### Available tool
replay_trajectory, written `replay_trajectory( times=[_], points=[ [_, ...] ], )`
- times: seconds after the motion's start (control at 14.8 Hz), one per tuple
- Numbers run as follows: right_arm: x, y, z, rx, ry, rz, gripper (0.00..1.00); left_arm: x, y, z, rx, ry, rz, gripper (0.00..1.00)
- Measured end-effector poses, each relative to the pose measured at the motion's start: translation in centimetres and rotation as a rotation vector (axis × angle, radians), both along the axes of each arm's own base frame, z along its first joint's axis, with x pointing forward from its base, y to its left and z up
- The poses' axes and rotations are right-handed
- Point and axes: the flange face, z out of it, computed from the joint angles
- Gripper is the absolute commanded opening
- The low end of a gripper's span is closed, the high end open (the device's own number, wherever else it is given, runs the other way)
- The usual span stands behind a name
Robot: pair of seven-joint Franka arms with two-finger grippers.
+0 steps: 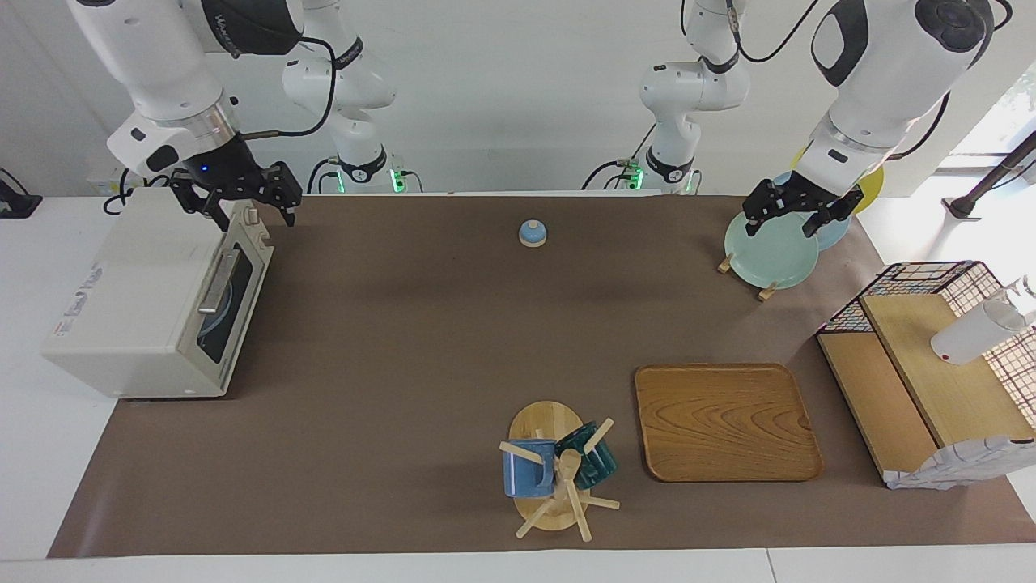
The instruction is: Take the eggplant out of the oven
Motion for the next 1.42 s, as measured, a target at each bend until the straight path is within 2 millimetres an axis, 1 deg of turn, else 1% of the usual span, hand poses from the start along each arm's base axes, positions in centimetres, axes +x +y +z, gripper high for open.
replay_trajectory(
  times=[0.34, 0.47, 0.54, 0.61, 0.68, 0.81, 0.88, 1.01, 1.15, 1.22, 1.42],
  points=[
    [0.0, -0.1, 0.0, 0.0, -0.001, -0.002, 1.0, 0.0, 0.0, 0.0, 0.0, 0.0, 0.0, 1.0],
    [0.0, -0.5, 0.0, 0.0, -0.001, -0.01, 1.0, 0.0, 0.0, 0.0, 0.0, 0.0, 0.0, 1.0],
    [0.0, -0.7, 0.0, 0.0, -0.001, -0.014, 0.98, 0.0, 0.0, 0.0, 0.0, 0.0, 0.0, 1.0],
    [0.0, -0.8, 0.0, 0.0, 0.0, -0.016, 0.6, 0.0, 0.0, 0.0, 0.0, 0.0, 0.0, 1.0],
    [0.0, -0.9, 0.0, 0.0, 0.0, -0.018, 0.36, 0.0, 0.0, 0.0, 0.0, 0.0, 0.0, 1.0],
    [0.0, -0.9, -0.4, 0.0, 0.004, -0.018, 0.0, 0.0, 0.0, 0.0, 0.0, 0.0, 0.0, 1.0],
    [0.0, -1.0, -1.0, 0.0, -0.003, -0.016, 0.0, 0.0, 0.0, 0.0, 0.0, 0.0, 0.0, 1.0],
    [0.0, -1.1, -3.1, -0.001, -0.032, -0.015, 0.0, 0.0, 0.0, 0.0, 0.0, 0.0, 0.0, 1.0],
    [-0.8, -1.4, -5.3, -0.004, -0.022, -0.018, 0.0, 0.0, 0.0, 0.0, 0.0, 0.0, 0.0, 1.0],
    [-1.1, -1.6, -6.1, -0.009, -0.014, -0.02, 0.0, 0.0, 0.0, 0.0, 0.0, 0.0, 0.0, 1.0],
    [-1.4, -3.3, -7.5, -0.119, -0.005, -0.009, 0.0, 0.0, 0.0, 0.0, 0.0, 0.0, 0.0, 1.0]
  ],
)
